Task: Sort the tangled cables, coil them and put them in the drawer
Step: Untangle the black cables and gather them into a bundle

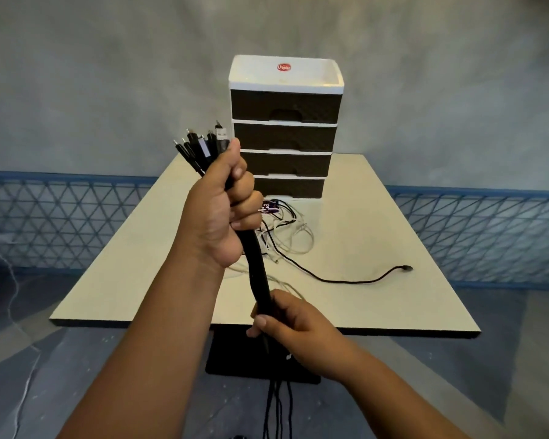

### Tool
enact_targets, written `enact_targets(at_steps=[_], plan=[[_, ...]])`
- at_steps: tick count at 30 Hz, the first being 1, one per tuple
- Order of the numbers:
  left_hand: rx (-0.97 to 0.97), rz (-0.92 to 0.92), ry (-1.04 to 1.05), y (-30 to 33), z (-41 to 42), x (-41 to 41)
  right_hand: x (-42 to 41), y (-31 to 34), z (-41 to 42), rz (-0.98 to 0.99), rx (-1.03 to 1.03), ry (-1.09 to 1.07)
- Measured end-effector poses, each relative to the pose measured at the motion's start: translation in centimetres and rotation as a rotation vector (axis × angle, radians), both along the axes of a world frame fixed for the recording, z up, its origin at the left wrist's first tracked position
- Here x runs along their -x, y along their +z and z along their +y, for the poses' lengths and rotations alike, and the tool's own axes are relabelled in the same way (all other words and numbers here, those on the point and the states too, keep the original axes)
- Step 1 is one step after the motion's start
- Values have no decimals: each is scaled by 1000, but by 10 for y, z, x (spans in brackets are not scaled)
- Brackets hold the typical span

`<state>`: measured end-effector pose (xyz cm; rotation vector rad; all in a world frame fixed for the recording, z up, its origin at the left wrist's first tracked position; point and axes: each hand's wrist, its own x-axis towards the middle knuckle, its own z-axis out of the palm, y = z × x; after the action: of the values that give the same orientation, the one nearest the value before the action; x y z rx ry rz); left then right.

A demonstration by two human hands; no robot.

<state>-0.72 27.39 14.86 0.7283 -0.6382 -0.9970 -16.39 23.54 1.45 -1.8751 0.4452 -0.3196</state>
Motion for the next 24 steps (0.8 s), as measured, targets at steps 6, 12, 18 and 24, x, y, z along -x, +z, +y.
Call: enact_targets(at_steps=[6, 12, 18, 24], plan=[[-23, 44, -19, -12, -27, -44, -5, -13, -47, 127, -113, -146], [-74, 58, -114, -25, -72, -77, -7, -32, -106, -22, -883, -1017], [-133, 73, -228, -37, -113, -90, -15, -44, -119, -103, -912, -1336], [-174, 86, -312, -46, -139, -95, -5, -34, -144, 186, -738, -1315]])
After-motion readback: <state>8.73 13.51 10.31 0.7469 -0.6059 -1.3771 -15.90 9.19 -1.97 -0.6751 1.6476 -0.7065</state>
